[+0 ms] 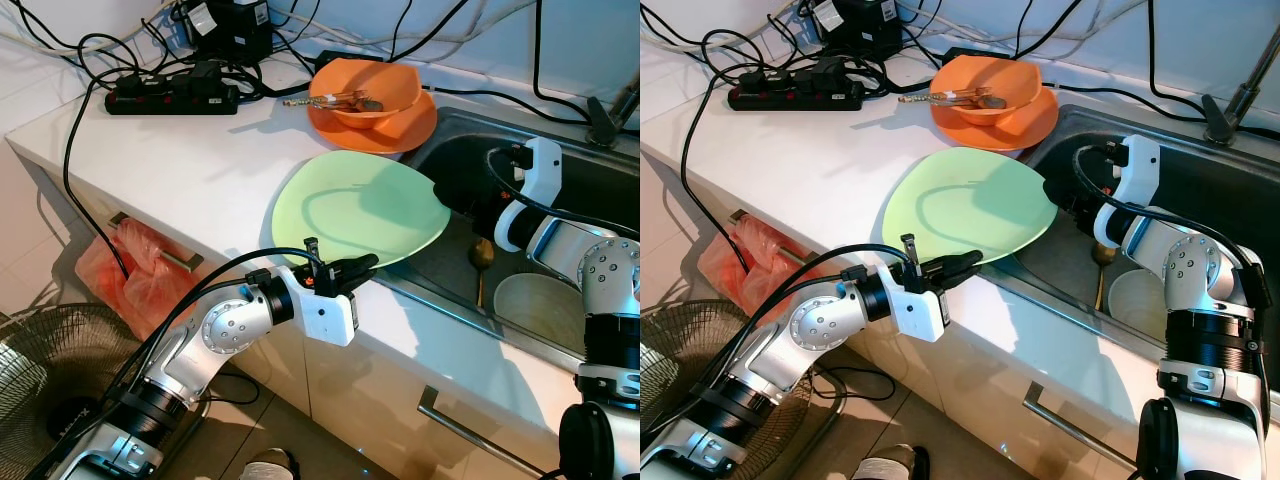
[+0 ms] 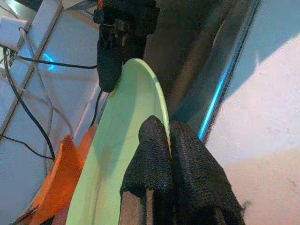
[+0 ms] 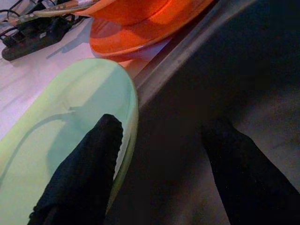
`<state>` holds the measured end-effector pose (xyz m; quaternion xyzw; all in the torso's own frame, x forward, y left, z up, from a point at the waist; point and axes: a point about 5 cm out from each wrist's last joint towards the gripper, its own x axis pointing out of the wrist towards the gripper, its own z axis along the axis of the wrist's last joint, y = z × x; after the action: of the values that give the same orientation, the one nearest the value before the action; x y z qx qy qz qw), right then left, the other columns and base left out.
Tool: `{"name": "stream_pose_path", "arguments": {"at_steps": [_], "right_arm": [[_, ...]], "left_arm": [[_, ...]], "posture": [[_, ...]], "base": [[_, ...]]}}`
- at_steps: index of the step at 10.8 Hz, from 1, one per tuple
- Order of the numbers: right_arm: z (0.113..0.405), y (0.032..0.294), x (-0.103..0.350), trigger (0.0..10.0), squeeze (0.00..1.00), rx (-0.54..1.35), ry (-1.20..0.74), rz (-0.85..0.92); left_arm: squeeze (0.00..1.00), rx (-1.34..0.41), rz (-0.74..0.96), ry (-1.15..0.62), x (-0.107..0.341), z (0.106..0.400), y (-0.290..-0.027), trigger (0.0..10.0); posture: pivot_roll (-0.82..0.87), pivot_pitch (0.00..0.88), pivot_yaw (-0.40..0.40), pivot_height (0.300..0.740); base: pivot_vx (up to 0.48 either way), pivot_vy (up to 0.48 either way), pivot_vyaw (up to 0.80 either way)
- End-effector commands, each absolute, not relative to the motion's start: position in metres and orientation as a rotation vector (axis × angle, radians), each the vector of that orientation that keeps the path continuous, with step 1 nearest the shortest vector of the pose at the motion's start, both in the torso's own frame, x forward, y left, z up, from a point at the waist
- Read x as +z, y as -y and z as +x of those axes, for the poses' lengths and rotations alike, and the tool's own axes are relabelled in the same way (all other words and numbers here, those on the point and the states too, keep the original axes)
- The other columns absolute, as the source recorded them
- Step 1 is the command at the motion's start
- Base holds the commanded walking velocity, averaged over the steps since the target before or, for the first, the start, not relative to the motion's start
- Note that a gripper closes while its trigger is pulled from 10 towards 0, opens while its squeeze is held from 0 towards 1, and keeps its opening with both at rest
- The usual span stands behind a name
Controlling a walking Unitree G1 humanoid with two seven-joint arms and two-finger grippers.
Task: Kitchen organization
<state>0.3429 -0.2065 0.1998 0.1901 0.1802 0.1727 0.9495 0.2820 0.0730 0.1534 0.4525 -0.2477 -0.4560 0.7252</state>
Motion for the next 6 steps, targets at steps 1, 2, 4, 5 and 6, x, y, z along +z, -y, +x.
{"name": "stream_pose_path", "arguments": {"at_steps": [1, 2, 4, 5, 6], "right_arm": [[0.329, 0.181, 0.186, 10.0, 0.00, 0.536, -0.473, 0.495], [0.322, 0.169, 0.184, 10.0, 0.00, 0.625, -0.507, 0.546], [0.322, 0.171, 0.185, 10.0, 0.00, 0.630, -0.500, 0.553], [0.321, 0.172, 0.183, 10.0, 0.00, 0.629, -0.509, 0.557], [0.321, 0.171, 0.182, 10.0, 0.00, 0.628, -0.512, 0.560]], "left_arm": [[0.00, -0.945, 0.994, 0.552, 0.157, 0.288, -0.079, 0.0], [0.00, -0.939, 0.998, 0.558, 0.158, 0.289, -0.079, 0.0], [0.00, -0.936, 0.998, 0.559, 0.158, 0.289, -0.079, 0.0], [0.00, -0.935, 0.998, 0.563, 0.158, 0.289, -0.078, 0.0], [0.00, -0.934, 0.998, 0.569, 0.159, 0.289, -0.078, 0.0]], "posture": [[0.29, 0.112, 0.022, 0.740], [0.29, 0.112, 0.022, 0.740], [0.29, 0.112, 0.020, 0.740], [0.29, 0.113, 0.022, 0.740], [0.29, 0.114, 0.022, 0.740]], "base": [[0.000, 0.000, 0.00], [0.000, 0.000, 0.00], [0.000, 0.000, 0.00], [0.000, 0.000, 0.00], [0.000, 0.000, 0.00]]}}
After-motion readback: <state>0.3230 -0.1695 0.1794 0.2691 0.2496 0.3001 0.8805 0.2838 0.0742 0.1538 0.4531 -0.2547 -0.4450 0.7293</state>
